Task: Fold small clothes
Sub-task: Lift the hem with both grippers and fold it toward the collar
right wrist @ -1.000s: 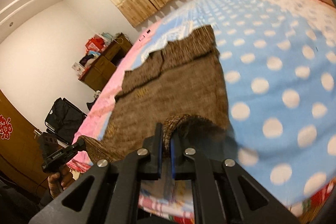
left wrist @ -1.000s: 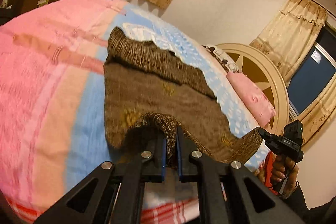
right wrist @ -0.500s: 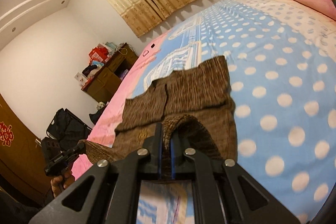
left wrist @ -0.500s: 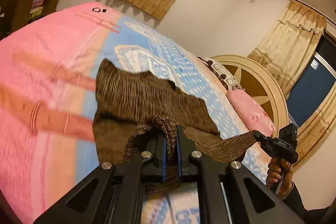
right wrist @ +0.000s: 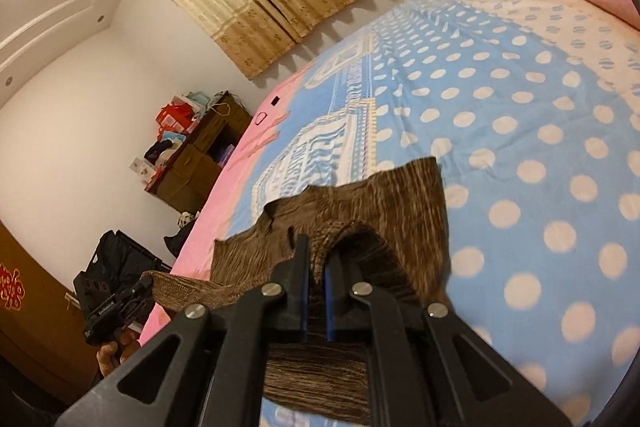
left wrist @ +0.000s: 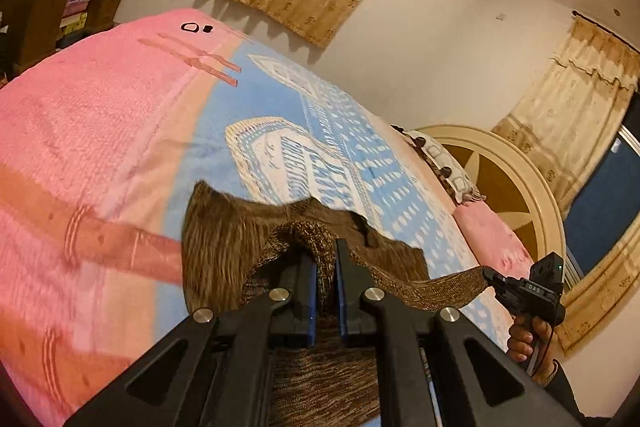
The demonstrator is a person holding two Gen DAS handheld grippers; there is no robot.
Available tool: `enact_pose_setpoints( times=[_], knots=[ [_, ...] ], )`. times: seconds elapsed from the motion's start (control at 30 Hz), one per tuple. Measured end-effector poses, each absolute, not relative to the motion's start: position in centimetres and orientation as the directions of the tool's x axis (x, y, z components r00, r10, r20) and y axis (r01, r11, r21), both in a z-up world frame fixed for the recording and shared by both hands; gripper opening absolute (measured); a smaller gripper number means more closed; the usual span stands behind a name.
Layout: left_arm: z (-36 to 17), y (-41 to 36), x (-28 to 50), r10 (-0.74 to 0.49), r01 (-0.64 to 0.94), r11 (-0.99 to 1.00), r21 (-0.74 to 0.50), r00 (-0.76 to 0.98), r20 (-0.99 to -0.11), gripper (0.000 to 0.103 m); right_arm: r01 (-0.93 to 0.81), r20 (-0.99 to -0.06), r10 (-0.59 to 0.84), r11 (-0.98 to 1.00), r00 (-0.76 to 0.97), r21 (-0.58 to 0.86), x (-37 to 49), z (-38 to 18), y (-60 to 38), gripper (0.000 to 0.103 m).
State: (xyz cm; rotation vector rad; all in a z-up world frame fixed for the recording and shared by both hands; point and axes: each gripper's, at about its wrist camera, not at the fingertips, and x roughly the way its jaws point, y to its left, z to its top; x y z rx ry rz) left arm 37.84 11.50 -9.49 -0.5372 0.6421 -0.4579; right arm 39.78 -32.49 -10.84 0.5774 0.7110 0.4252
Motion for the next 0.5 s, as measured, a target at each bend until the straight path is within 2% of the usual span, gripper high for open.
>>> enact_pose_setpoints(
  times=[0.27,0.5],
  knots=[
    [-11.6,11.3,42.8,-0.528,0.209,0.797,-0.567,0.698,-0.484,0.007,-0.145,-0.515,0.546,0.766,0.660,0.626,45.9,-12.1,-32.2,0.009],
    [-14.1,11.6,45.7,-0.508,0.170,0.809,-0.562,0.682,-0.526,0.007,-0.071,-0.577,0.528,0.772,0.623,0.631,50.2,-15.5,-32.5,0.009]
  ],
)
